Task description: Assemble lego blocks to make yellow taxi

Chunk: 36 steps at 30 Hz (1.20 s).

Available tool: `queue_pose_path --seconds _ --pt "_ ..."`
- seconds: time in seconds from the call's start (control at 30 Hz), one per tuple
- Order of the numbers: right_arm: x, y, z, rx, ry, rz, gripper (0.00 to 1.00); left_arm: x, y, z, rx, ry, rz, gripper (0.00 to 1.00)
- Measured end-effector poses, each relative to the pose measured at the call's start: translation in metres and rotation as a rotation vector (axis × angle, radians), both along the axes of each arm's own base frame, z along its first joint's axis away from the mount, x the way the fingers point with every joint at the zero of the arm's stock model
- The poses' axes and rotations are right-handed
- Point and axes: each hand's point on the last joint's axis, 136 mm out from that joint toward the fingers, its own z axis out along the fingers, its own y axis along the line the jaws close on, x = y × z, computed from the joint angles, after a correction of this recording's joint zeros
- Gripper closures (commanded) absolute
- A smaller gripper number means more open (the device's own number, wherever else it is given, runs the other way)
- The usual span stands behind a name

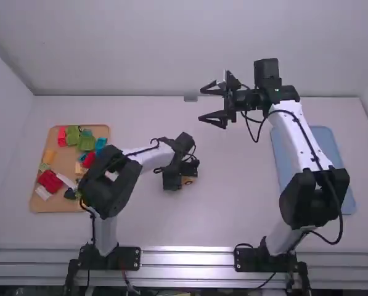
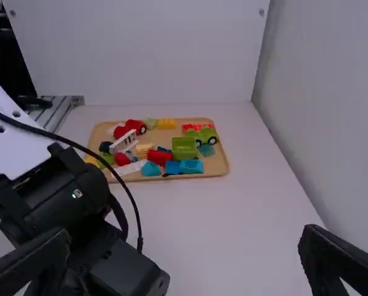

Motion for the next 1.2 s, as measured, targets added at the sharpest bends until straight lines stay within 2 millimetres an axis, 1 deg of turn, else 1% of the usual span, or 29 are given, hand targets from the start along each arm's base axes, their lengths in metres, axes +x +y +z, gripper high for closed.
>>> queue_pose_path --seconds 0.07,0.13,0.27,0.33,0.4,0.43,0.53,0.63,0.67,0.7,0.77,0.8,0.87,0.9,0.97,1.0,1.03,1.07,1.1,1.13,1.17,1.2 --pt "0.000 0.000 0.000 0.000 -0.003 0.001 0.01 0.004 0.004 0.001 0.024 -0.017 0.003 0.01" --pt "0.000 0.001 0.000 0.001 -0.006 0.003 0.01 0.002 0.007 0.003 0.040 -0.009 0.009 0.01" --pt "0.001 0.002 0.002 0.005 -0.026 0.007 0.01 0.003 0.009 0.021 0.039 0.036 0.045 0.01" --pt "0.002 0.002 0.004 0.008 -0.034 0.005 0.01 0.009 0.008 0.041 -0.013 0.050 0.075 0.01" --pt "0.003 0.002 0.004 0.009 -0.034 0.004 0.01 0.016 0.011 0.059 -0.064 0.039 0.111 0.01" --pt "0.003 0.002 0.004 0.009 -0.030 0.003 0.01 0.023 0.015 0.073 -0.103 0.018 0.151 0.01" --pt "0.003 0.002 0.004 0.010 -0.030 0.003 0.01 0.040 0.034 0.104 -0.177 -0.051 0.266 0.01" --pt "0.002 0.005 0.004 0.010 -0.030 0.009 0.01 0.057 0.074 0.141 -0.252 -0.139 0.490 0.01" --pt "0.001 0.006 0.005 0.011 -0.031 0.012 0.01 0.058 0.079 0.145 -0.259 -0.147 0.518 0.01" --pt "0.000 0.009 0.005 0.011 -0.034 0.018 0.01 0.061 0.092 0.152 -0.275 -0.166 0.586 0.01" --pt "-0.005 0.017 0.005 0.011 -0.034 0.039 0.01 0.065 0.124 0.168 -0.308 -0.208 0.763 0.01" --pt "-0.007 0.020 0.005 0.010 -0.035 0.046 0.01 0.066 0.135 0.173 -0.318 -0.219 0.823 0.01" --pt "-0.012 0.030 0.003 0.002 -0.036 0.067 0.01 0.065 0.164 0.183 -0.343 -0.247 0.998 0.01" --pt "-0.015 0.037 0.002 -0.005 -0.039 0.078 0.01 0.064 0.185 0.188 -0.352 -0.266 1.113 0.01" --pt "-0.019 0.044 0.001 -0.015 -0.046 0.090 0.01 0.062 0.208 0.193 -0.356 -0.290 1.235 0.01" --pt "-0.020 0.048 0.000 -0.021 -0.053 0.094 0.01 0.060 0.223 0.195 -0.356 -0.307 1.323 0.01" --pt "-0.022 0.053 -0.001 -0.027 -0.062 0.101 0.01 0.056 0.245 0.198 -0.354 -0.330 1.439 0.01" --pt "-0.023 0.056 -0.001 -0.031 -0.070 0.104 0.01 0.053 0.255 0.199 -0.355 -0.341 1.499 0.01" --pt "-0.023 0.059 -0.002 -0.035 -0.074 0.106 0.01 0.049 0.269 0.201 -0.353 -0.356 1.580 0.01" --pt "-0.024 0.060 -0.002 -0.038 -0.079 0.107 0.01 0.045 0.278 0.202 -0.352 -0.362 1.634 0.01" --pt "-0.023 0.061 -0.002 -0.042 -0.086 0.106 0.01 0.036 0.295 0.202 -0.346 -0.369 1.742 0.01" --pt "-0.023 0.061 -0.003 -0.043 -0.085 0.105 0.01 0.032 0.300 0.202 -0.344 -0.370 1.772 0.01"
